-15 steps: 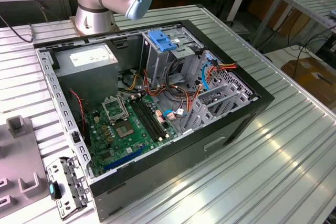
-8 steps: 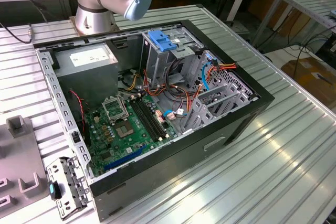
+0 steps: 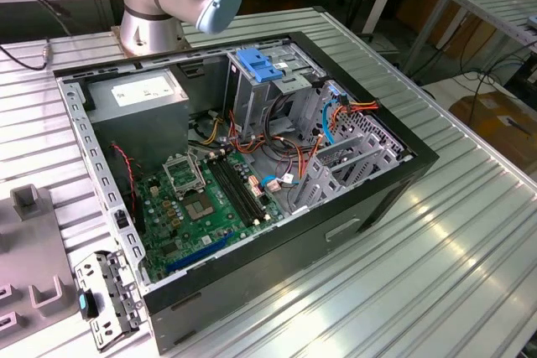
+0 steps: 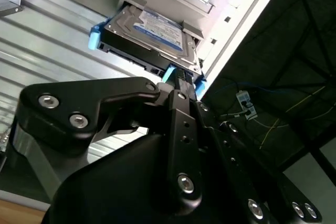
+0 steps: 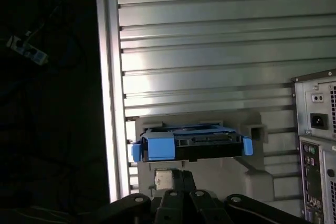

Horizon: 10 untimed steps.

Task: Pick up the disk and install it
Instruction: 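Reach for the disk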

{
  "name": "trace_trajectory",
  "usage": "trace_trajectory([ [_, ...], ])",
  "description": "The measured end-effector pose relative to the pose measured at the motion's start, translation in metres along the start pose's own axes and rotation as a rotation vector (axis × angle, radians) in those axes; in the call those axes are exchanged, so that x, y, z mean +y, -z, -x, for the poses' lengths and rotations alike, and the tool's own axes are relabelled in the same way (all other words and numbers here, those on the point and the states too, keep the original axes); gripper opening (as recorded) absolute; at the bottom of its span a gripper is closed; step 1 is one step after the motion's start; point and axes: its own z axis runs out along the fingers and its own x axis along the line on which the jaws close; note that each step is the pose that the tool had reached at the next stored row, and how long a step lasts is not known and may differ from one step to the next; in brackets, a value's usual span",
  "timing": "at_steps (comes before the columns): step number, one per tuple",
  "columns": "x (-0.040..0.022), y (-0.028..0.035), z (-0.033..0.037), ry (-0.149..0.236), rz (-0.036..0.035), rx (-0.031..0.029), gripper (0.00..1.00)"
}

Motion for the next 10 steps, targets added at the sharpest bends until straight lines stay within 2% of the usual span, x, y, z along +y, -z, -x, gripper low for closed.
trace_trajectory([
  [10, -0.0024, -0.0001, -0.0425, 0.000, -0.0001, 0.0002, 0.11],
])
